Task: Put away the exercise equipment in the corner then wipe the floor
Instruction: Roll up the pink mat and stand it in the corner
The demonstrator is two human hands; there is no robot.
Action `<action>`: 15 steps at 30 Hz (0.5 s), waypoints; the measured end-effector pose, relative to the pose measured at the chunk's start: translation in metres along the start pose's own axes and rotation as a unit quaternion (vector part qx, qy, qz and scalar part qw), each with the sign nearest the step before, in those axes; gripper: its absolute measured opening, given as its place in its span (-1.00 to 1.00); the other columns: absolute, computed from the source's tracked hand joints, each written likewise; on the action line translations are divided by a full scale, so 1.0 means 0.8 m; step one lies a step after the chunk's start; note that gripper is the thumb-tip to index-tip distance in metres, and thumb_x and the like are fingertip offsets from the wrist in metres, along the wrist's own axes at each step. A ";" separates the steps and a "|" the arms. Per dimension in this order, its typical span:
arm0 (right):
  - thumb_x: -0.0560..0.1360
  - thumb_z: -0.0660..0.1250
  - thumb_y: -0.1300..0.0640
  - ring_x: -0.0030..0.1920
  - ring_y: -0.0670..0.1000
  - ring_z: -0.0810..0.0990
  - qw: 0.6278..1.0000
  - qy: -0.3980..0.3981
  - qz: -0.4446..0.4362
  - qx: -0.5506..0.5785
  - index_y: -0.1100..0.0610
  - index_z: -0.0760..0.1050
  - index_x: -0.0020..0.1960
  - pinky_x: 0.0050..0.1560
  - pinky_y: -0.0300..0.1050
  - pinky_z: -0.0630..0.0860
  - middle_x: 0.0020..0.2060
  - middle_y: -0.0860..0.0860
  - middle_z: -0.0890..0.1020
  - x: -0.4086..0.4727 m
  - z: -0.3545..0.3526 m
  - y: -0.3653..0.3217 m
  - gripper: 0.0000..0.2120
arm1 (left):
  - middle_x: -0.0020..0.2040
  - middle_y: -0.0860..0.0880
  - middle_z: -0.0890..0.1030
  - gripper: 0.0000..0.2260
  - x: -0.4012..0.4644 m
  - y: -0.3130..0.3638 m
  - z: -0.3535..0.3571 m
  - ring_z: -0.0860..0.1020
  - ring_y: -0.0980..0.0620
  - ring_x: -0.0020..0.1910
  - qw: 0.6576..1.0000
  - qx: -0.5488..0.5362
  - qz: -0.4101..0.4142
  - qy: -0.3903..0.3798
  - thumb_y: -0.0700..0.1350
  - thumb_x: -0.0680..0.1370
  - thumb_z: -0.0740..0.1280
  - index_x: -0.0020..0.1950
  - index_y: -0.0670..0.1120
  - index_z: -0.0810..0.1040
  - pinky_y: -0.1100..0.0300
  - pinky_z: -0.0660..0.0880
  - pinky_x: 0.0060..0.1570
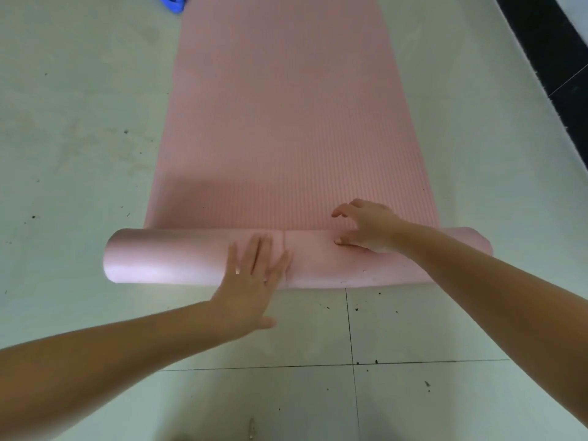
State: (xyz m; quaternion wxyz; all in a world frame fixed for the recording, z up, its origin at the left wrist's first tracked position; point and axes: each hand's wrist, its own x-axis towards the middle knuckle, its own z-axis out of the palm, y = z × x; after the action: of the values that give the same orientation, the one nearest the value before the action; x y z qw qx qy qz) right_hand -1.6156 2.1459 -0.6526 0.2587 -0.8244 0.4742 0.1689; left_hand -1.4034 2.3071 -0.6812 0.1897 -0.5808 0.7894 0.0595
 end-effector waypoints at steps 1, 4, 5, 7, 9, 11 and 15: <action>0.56 0.23 -0.04 0.34 0.07 0.35 0.998 0.040 -0.016 -0.039 -0.02 0.29 0.40 0.41 0.05 0.19 0.34 0.02 0.38 -0.007 0.002 -0.009 -0.57 | 0.49 -0.41 -0.18 0.16 0.003 0.000 0.005 -0.16 -0.39 0.48 1.000 0.009 -0.002 -0.028 0.38 0.33 0.33 0.43 -0.14 -0.47 -0.42 -0.06 0.32; 0.60 0.10 -0.06 0.35 0.10 0.31 0.981 0.124 -0.097 -0.114 0.07 0.25 0.42 0.40 0.04 0.17 0.36 0.06 0.34 -0.038 0.028 -0.032 -0.57 | 0.49 -0.34 -0.29 0.13 0.037 -0.015 0.004 -0.25 -0.33 0.49 0.999 0.004 0.002 -0.038 0.33 0.41 0.29 0.36 -0.16 -0.59 -0.39 -0.11 0.35; 0.59 0.10 -0.13 0.41 0.12 0.23 0.977 0.114 -0.108 -0.143 0.09 0.15 0.49 0.44 0.08 0.12 0.42 0.10 0.26 -0.047 0.039 -0.035 -0.45 | 0.50 -0.32 -0.26 0.10 0.048 -0.022 -0.001 -0.22 -0.30 0.50 0.999 0.003 0.002 -0.041 0.32 0.42 0.30 0.39 -0.15 -0.55 -0.37 -0.09 0.36; 0.53 0.12 -0.27 0.53 0.14 -0.05 0.972 0.060 -0.087 -0.212 0.10 -0.20 0.56 0.47 0.25 -0.06 0.54 0.14 -0.04 -0.051 0.054 -0.031 -0.17 | 0.53 -0.27 -0.20 0.06 0.063 -0.037 -0.010 -0.15 -0.24 0.52 0.999 -0.004 0.000 -0.045 0.28 0.43 0.32 0.46 -0.10 -0.46 -0.32 -0.05 0.39; 0.49 0.17 -0.30 0.54 0.15 -0.20 0.963 0.042 -0.063 -0.257 0.07 -0.41 0.51 0.42 0.36 -0.13 0.53 0.13 -0.22 -0.040 0.056 -0.023 -0.04 | 0.53 -0.24 -0.12 0.02 0.074 -0.047 -0.014 -0.07 -0.21 0.52 0.999 0.000 -0.009 -0.042 0.23 0.44 0.35 0.51 -0.05 -0.38 -0.29 0.02 0.38; 0.48 0.24 -0.24 0.53 0.18 -0.12 0.957 0.050 -0.053 -0.280 0.06 -0.41 0.51 0.39 0.39 -0.05 0.53 0.15 -0.17 -0.023 0.051 -0.023 -0.02 | 0.50 -0.25 -0.02 0.00 0.082 -0.048 -0.019 0.03 -0.23 0.48 0.999 0.002 -0.031 -0.043 0.17 0.41 0.40 0.53 -0.01 -0.30 -0.31 0.10 0.35; 0.48 0.31 -0.08 0.29 0.20 0.32 0.950 0.086 -0.059 -0.295 0.07 -0.16 0.52 0.28 0.20 0.30 0.36 0.17 0.27 -0.011 0.039 -0.032 -0.16 | 0.42 -0.23 0.19 -0.09 0.084 -0.046 -0.029 0.23 -0.22 0.38 0.997 0.000 -0.061 -0.040 0.08 0.43 0.38 0.54 0.03 -0.19 -0.28 0.21 0.30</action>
State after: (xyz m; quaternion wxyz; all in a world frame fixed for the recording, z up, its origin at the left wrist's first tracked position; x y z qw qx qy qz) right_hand -1.5984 2.1808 -0.6664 -0.0286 -0.9017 0.3741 0.2147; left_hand -1.3915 2.2279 -0.6802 0.2242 -0.6255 0.7440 0.0708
